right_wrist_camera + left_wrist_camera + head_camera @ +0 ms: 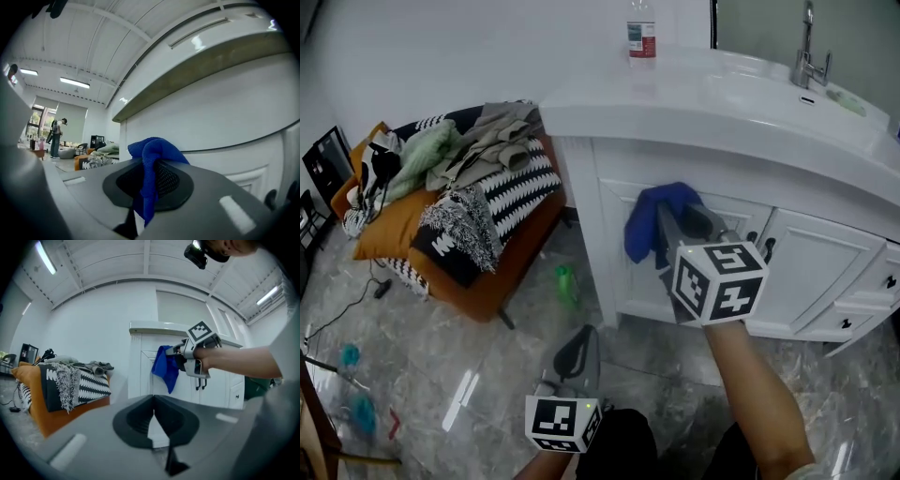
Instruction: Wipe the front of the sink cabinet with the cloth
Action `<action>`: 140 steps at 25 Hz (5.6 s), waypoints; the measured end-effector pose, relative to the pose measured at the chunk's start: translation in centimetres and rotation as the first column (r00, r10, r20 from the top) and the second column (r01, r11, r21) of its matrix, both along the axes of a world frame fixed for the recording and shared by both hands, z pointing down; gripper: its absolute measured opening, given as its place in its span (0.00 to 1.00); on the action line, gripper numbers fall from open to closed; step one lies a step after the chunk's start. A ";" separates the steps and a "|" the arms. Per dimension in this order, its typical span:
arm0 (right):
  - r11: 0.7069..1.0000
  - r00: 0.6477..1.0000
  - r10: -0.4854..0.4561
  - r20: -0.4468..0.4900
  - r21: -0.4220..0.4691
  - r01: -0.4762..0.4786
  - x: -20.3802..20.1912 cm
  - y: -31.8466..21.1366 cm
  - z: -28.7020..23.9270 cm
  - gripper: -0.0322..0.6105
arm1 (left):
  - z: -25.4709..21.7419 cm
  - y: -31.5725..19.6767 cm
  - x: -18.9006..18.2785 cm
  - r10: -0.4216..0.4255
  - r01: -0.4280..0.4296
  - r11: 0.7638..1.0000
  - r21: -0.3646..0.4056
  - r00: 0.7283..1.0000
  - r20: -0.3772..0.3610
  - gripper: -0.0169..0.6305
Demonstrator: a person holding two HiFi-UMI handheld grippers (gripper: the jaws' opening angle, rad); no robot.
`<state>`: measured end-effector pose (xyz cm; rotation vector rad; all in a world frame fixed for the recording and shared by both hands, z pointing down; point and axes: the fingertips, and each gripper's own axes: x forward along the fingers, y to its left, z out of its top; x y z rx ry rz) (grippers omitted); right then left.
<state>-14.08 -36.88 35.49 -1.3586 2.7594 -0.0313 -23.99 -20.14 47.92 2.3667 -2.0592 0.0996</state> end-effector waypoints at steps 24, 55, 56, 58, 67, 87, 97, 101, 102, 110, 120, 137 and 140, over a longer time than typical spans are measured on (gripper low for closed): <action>0.978 0.984 0.156 -0.082 -0.125 -0.166 4.4 -0.7 8.2 0.11 | 1.3 -0.5 2.4 0.056 -0.057 0.998 -0.034 0.998 -0.023 0.04; 0.884 0.888 0.453 -0.081 -0.087 -0.459 27.5 1.3 8.5 0.10 | 2.1 -2.7 14.5 0.203 -0.201 0.978 -0.058 0.979 0.029 0.04; 0.877 0.881 0.464 -0.088 -0.092 -0.471 28.2 1.2 8.9 0.10 | 2.1 -2.7 14.9 0.208 -0.206 0.977 -0.057 0.978 0.029 0.04; 0.866 0.872 0.482 -0.091 -0.103 -0.489 29.5 1.3 9.5 0.10 | 2.1 -2.8 15.5 0.217 -0.215 0.975 -0.057 0.976 0.031 0.04; 0.777 0.787 0.607 -0.110 -0.127 -0.617 37.9 2.2 10.7 0.10 | 2.2 -3.0 17.2 0.236 -0.235 0.970 -0.058 0.971 0.029 0.04; 0.711 0.730 0.630 -0.266 -0.183 -0.679 41.2 2.6 19.2 0.10 | 3.0 -2.8 17.1 0.244 -0.241 0.968 -0.074 0.969 0.033 0.04; 0.795 0.807 0.529 -0.262 -0.178 -0.579 31.5 1.2 20.0 0.10 | 4.4 -2.5 14.2 0.206 -0.204 0.974 -0.094 0.978 0.013 0.04; 0.843 0.844 0.449 -0.293 -0.174 -0.508 25.8 0.8 20.2 0.10 | 4.2 -2.1 12.4 0.181 -0.179 0.979 -0.093 0.983 0.016 0.04; 0.845 0.845 0.447 -0.294 -0.171 -0.507 24.7 0.7 20.1 0.10 | 4.1 -2.0 11.9 0.175 -0.173 0.981 -0.091 0.985 0.015 0.04; 0.807 0.845 0.511 -0.155 -0.250 -0.535 22.4 1.1 20.7 0.10 | 3.7 -1.8 8.9 0.130 -0.129 0.989 -0.079 0.991 0.010 0.04; 0.867 0.903 0.403 -0.146 -0.256 -0.428 14.2 0.0 20.1 0.10 | 3.7 -1.1 6.3 0.090 -0.088 0.993 -0.080 0.996 0.019 0.04; 0.925 0.947 0.255 -0.195 -0.236 -0.297 -0.2 -1.4 20.0 0.10 | 4.9 1.5 -2.6 -0.046 0.049 0.993 -0.108 0.999 0.026 0.04; 0.912 0.948 0.273 -0.165 -0.268 -0.309 -1.1 -1.6 20.1 0.10 | 4.8 1.8 -3.4 -0.060 0.062 0.992 -0.106 0.998 0.022 0.04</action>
